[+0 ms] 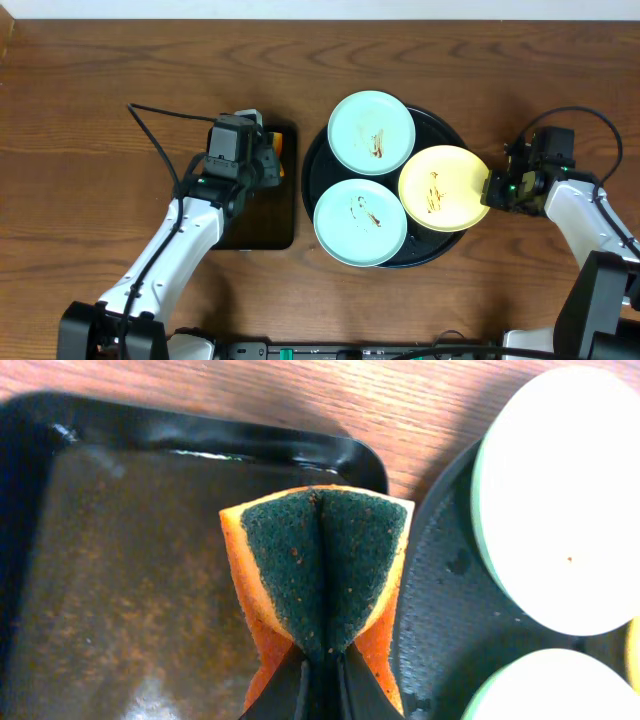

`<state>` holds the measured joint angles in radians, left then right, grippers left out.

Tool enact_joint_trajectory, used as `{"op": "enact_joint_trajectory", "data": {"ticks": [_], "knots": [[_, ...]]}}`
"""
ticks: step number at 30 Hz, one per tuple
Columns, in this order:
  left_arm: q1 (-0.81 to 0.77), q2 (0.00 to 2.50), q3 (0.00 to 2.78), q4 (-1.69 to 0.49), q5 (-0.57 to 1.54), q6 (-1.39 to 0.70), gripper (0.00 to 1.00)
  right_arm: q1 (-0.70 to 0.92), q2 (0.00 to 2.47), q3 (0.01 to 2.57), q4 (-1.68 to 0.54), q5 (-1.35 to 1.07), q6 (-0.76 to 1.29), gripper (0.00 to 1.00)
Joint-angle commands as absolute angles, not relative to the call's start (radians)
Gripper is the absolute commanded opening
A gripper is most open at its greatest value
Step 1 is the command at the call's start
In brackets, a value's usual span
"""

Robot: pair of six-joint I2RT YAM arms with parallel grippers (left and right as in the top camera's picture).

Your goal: Clean dirty plates on tray and stack at the side

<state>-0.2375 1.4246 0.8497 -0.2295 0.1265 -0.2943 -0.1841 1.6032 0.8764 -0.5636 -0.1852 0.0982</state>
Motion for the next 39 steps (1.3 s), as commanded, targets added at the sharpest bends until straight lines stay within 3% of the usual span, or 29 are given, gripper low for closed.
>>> {"op": "enact_joint_trajectory", "data": {"ticks": [1, 18, 27, 39], "knots": [[-0.239, 1.394, 0.866, -0.233, 0.057, -0.207, 0.07, -0.186, 1.602, 0.886, -0.572, -0.165, 0.096, 0.01], [-0.239, 1.287, 0.866, -0.233, 0.011, -0.174, 0.08, -0.186, 1.602, 0.886, -0.572, -0.165, 0.096, 0.01], [-0.239, 1.291, 0.888, -0.431, 0.153, -0.248, 0.08, -0.181, 1.602, 0.886, -0.595, -0.167, 0.096, 0.01], [-0.263, 1.35, 1.064, -0.516, 0.307, -0.276, 0.07, -0.112, 1.602, 0.886, -0.647, -0.198, 0.088, 0.01]]}}
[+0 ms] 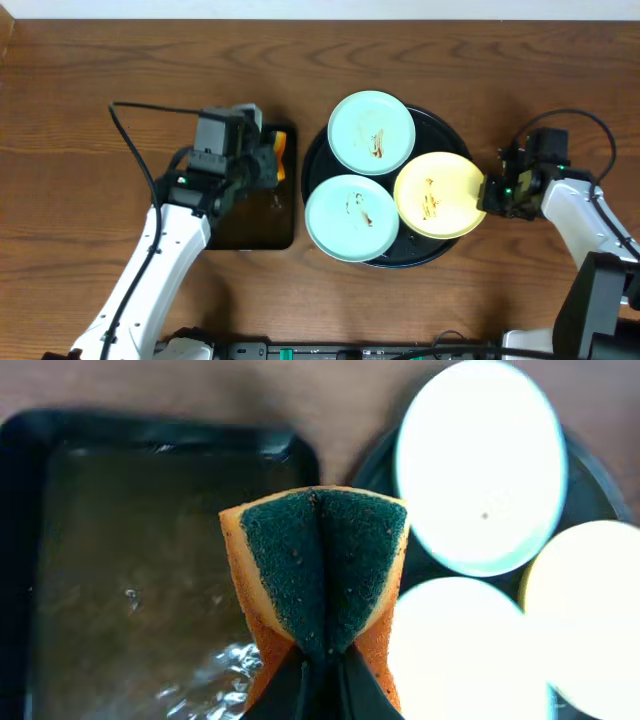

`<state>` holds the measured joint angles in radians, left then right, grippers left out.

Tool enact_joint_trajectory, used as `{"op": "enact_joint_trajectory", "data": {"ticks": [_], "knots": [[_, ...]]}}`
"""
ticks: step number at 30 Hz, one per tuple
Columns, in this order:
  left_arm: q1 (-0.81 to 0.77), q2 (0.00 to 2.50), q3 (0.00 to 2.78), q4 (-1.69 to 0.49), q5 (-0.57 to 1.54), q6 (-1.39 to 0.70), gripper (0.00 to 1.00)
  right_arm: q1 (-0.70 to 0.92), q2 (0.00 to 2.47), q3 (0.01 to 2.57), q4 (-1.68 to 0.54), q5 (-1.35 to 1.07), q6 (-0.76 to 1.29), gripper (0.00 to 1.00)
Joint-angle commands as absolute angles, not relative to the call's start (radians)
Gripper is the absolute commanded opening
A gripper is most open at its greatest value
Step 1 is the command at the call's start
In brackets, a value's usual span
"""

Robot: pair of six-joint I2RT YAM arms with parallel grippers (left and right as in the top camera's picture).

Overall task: Clean dirty plates on tray and stack at the side
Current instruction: 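Scrub the yellow plate with the sponge in the left gripper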

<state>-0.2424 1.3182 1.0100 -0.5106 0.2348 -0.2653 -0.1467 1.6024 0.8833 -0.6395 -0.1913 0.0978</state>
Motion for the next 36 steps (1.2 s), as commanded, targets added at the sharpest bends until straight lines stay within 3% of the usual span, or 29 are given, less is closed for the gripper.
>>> {"op": "enact_joint_trajectory", "data": {"ticks": [1, 7, 19, 25, 36], "knots": [[-0.272, 1.361, 1.074, -0.516, 0.313, -0.283, 0.07, -0.105, 1.602, 0.886, -0.648, -0.199, 0.088, 0.01], [-0.362, 1.445, 1.138, -0.48, 0.395, -0.312, 0.07, -0.091, 1.603, 0.886, -0.654, -0.2, 0.095, 0.01], [-0.719, 1.711, 1.137, -0.108, 0.408, -0.374, 0.07, -0.091, 1.603, 0.886, -0.672, -0.2, 0.097, 0.01], [-0.793, 1.805, 1.137, 0.006, 0.408, -0.406, 0.07, -0.091, 1.602, 0.886, -0.673, -0.2, 0.097, 0.01], [-0.813, 1.811, 1.136, 0.001, 0.325, -0.406, 0.08, -0.091, 1.603, 0.886, -0.673, -0.2, 0.097, 0.01]]}}
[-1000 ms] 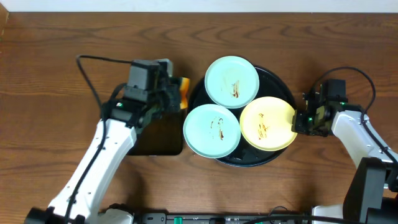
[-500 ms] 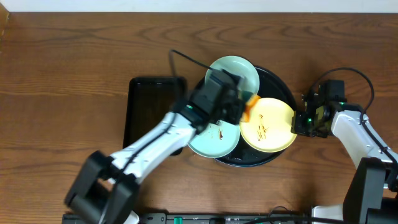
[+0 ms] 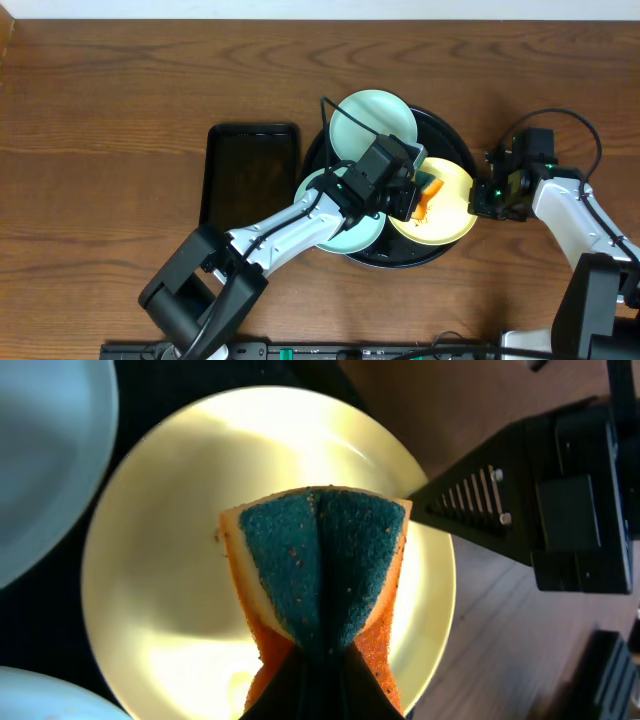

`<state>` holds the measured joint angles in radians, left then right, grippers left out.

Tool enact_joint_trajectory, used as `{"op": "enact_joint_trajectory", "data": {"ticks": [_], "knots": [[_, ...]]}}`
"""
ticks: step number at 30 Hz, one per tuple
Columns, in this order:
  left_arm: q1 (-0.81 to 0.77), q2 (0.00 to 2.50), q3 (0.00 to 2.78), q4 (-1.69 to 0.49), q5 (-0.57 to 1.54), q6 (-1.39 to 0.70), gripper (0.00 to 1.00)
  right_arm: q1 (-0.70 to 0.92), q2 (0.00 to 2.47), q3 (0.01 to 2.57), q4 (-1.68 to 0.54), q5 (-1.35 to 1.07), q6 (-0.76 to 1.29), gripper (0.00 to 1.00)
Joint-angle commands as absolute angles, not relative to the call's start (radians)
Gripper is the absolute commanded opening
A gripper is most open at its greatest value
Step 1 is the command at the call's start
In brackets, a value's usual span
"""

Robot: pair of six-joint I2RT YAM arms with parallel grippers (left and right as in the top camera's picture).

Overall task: Clean dirty plates on tray and stack at the side
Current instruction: 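Scrub the yellow plate with the sponge in the left gripper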

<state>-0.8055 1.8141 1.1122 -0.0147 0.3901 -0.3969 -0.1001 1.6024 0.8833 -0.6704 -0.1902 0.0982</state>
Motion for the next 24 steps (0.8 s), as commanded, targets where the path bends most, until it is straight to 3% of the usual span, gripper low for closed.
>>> {"op": "enact_joint_trajectory", "data": {"ticks": [1, 24], "knots": [[-0.817, 1.811, 1.136, 0.009, 0.305, -0.405, 0.08, -0.091, 1.603, 0.886, -0.673, -0.2, 0.097, 0.01], [-0.915, 1.987, 1.137, 0.178, 0.304, -0.44, 0.07, -0.091, 1.603, 0.886, -0.682, -0.2, 0.097, 0.01]]}}
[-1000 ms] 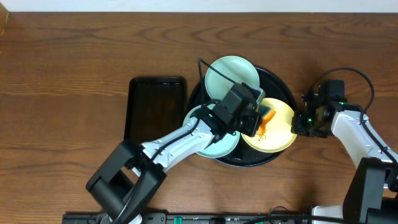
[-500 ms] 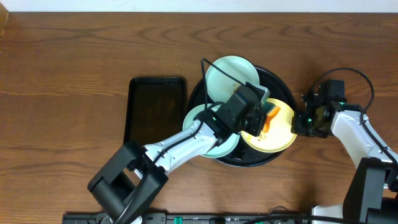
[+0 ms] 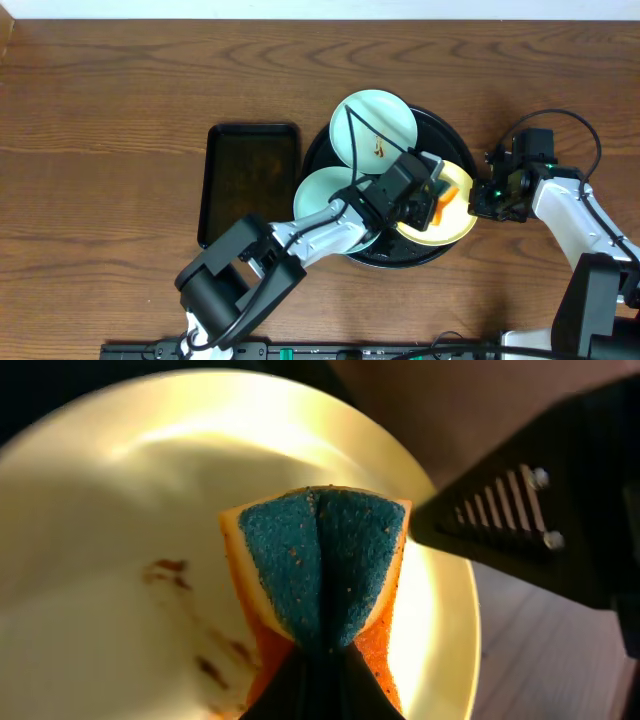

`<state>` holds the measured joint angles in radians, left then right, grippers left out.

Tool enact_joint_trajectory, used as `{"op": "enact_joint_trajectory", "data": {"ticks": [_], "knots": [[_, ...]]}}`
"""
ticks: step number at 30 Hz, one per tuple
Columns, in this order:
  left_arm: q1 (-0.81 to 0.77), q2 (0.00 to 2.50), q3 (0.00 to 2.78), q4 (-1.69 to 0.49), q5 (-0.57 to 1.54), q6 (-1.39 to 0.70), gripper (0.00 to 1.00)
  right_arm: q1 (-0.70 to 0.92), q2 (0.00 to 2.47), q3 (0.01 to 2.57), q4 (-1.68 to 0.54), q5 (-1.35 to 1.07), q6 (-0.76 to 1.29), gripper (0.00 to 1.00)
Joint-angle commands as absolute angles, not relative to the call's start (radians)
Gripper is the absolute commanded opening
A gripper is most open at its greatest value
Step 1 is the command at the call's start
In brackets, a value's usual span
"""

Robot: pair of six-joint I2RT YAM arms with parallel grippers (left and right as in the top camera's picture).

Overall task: Clean dirty plates on tray and stack at the side
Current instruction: 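Scrub the yellow plate with the sponge in the left gripper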

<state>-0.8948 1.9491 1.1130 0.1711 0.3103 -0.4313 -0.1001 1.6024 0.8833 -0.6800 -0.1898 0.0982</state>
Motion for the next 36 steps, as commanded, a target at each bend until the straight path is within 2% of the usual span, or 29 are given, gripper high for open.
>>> {"op": "enact_joint_trajectory", "data": {"ticks": [1, 5, 11, 17, 20, 28, 36], "knots": [[-0.918, 1.998, 1.137, 0.177, 0.303, -0.44, 0.08, -0.091, 1.603, 0.886, -0.682, -0.2, 0.097, 0.01], [-0.92, 2.037, 1.137, 0.159, 0.292, -0.439, 0.07, -0.091, 1.603, 0.886, -0.686, -0.2, 0.097, 0.01], [-0.886, 2.028, 1.142, 0.129, 0.102, -0.358, 0.07, -0.091, 1.603, 0.886, -0.696, -0.2, 0.096, 0.01], [-0.825, 2.008, 1.147, 0.113, 0.101, -0.353, 0.07, -0.091, 1.603, 0.886, -0.7, -0.2, 0.096, 0.01], [-0.825, 2.008, 1.147, 0.074, 0.144, -0.355, 0.08, -0.091, 1.603, 0.886, -0.7, -0.2, 0.096, 0.01], [-0.879, 1.969, 1.147, -0.104, 0.422, -0.371, 0.07, -0.091, 1.603, 0.886, -0.699, -0.199, 0.096, 0.01], [-0.909, 1.913, 1.147, -0.172, 0.439, -0.379, 0.08, -0.091, 1.603, 0.886, -0.698, -0.2, 0.096, 0.01]]}}
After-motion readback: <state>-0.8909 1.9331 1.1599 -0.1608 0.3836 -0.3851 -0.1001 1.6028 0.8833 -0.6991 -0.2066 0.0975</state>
